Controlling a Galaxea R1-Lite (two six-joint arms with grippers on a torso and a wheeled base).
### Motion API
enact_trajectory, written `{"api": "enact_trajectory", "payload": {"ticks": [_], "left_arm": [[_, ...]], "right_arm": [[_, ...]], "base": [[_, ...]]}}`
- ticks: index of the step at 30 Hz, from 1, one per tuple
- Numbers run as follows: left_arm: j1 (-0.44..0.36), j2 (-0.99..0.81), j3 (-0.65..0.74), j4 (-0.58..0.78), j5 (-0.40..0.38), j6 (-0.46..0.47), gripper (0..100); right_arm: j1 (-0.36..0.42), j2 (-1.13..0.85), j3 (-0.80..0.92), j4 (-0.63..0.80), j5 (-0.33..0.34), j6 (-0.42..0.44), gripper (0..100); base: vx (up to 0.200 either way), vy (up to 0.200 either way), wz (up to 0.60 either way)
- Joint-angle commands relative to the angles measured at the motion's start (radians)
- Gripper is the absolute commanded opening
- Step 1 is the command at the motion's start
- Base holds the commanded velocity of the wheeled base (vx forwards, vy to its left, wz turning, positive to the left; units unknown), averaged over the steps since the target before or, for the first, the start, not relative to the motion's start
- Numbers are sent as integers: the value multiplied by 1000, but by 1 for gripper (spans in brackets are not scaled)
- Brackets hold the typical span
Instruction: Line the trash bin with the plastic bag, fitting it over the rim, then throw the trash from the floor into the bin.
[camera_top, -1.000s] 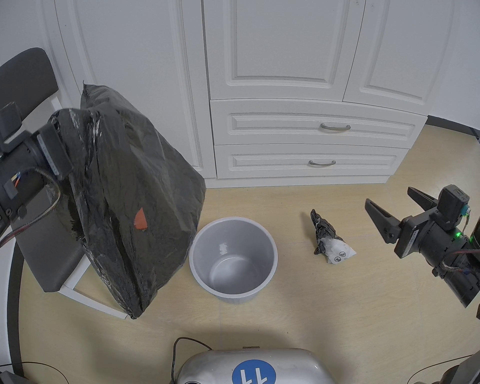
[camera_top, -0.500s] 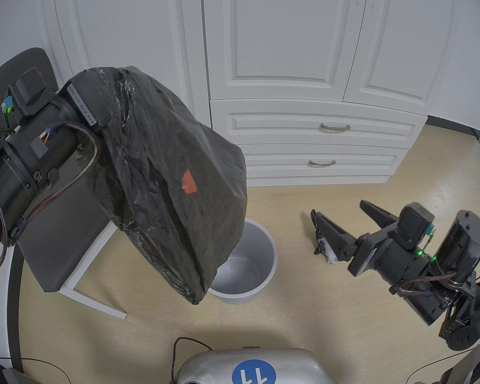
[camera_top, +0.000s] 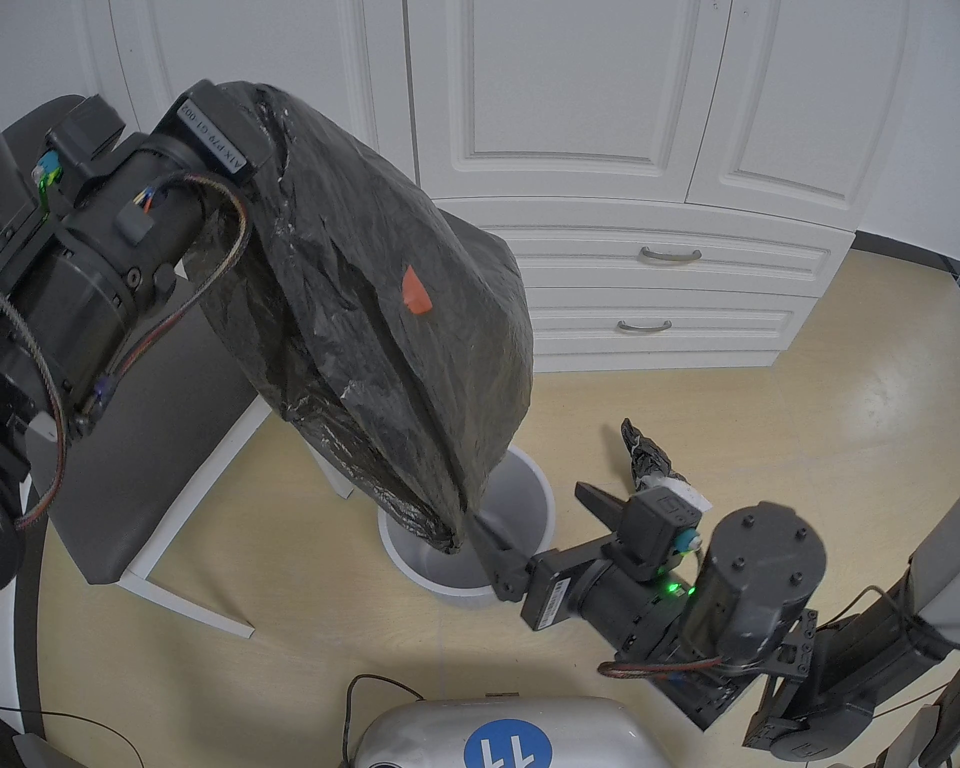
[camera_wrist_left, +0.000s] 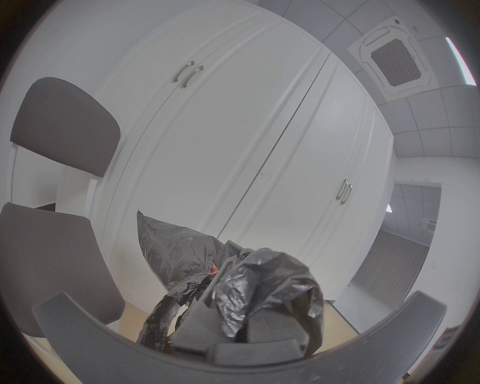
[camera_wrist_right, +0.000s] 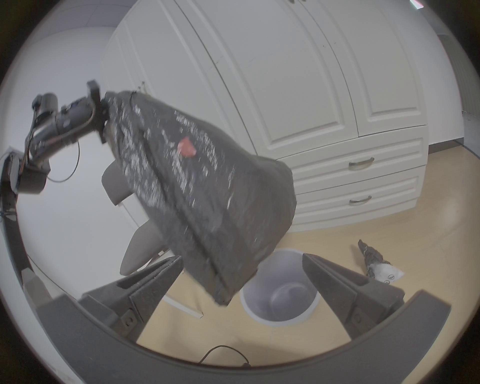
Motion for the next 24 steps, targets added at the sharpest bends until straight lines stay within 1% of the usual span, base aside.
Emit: {"api": "enact_trajectory", "payload": {"ticks": [1,5,9,16,17,20,24], "left_arm": [[-6,65,-42,-49,25,-1,0],[-17,72,-56,-63,48,1,0],[-17,67,-62,-63,48,-1,0],[-25,58,-71,-64,58,1,0],[-34,56,-79,-64,81,1,0],[-45,53,-84,-72,89,3,0],[-58,55,-84,-90,91,6,0]], "right_arm": [[31,75,-12,-3,-2,16,100],[47,115,-22,-6,-5,36,100],[60,132,-32,-2,-6,67,100],[78,198,-61,-6,-9,93,100],[81,225,-96,-8,-34,130,100],[81,271,-167,-6,-91,168,100],[81,302,-214,-6,-121,194,100]], "base": [[0,0,0],[0,0,0],[0,0,0],[0,0,0],[0,0,0],[0,0,0],[0,0,0]]}}
